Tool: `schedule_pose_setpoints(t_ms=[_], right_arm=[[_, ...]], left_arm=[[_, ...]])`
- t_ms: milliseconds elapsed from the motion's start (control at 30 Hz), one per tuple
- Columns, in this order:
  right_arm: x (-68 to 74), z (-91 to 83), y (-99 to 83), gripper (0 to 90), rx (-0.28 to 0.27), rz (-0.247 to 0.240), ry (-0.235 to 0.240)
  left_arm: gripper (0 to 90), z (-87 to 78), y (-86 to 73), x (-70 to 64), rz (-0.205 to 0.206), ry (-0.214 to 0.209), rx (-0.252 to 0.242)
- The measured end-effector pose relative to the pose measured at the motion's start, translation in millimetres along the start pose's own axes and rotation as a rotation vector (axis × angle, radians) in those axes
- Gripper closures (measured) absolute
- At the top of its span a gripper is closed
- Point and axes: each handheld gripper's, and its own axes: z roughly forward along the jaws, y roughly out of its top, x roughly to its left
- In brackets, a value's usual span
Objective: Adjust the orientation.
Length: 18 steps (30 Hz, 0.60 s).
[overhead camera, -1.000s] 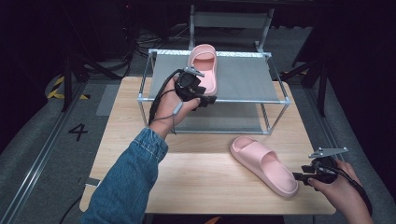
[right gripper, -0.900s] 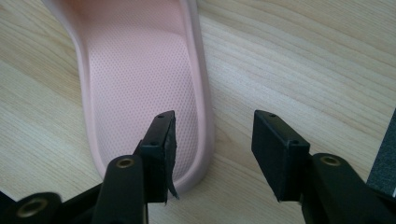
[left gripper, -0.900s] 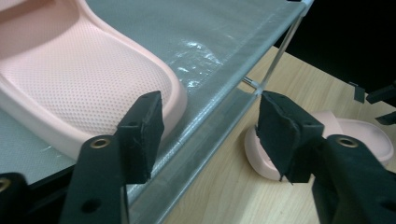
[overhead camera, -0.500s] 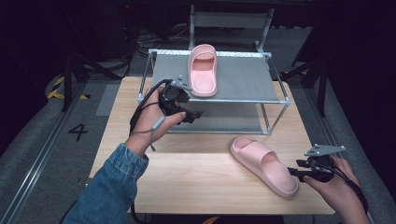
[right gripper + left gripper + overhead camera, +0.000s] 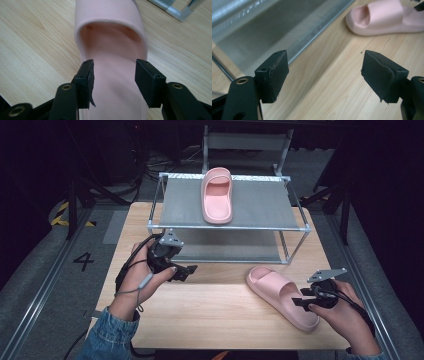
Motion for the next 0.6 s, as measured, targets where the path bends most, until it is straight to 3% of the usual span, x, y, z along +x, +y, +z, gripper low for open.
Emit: schedule_pose_setpoints(t_ms=[233,300,333,367,467,600], right_arm=[[7.4,9.4,10.0,50.9,0.018,-0.025,0.030],[11.1,13.2,14.2,51.2,0.022,-0.026,0.038],[11.8,14.1,15.4,51.4,0.025,-0.032,0.041],[11.8,14.1,15.4,51.4,0.025,-0.032,0.041],[15.5,19.5,19.8,52.3,0.023,-0.042,0.059],[17.9,24.5,22.6,52.7,0.032,-0.048,0.072]], left_arm=[[21.5,9.3,-28.3,5.3,-0.025,-0.008,0.030],[21.5,15.2,-38.5,8.3,-0.047,-0.017,0.027],[21.8,21.9,-48.4,12.7,-0.079,-0.014,0.052],[22.0,21.9,-48.4,12.7,-0.079,-0.014,0.052],[23.0,28.2,-60.2,17.5,-0.092,0.024,0.075],[22.9,29.0,-68.3,20.6,-0.113,0.025,0.091]])
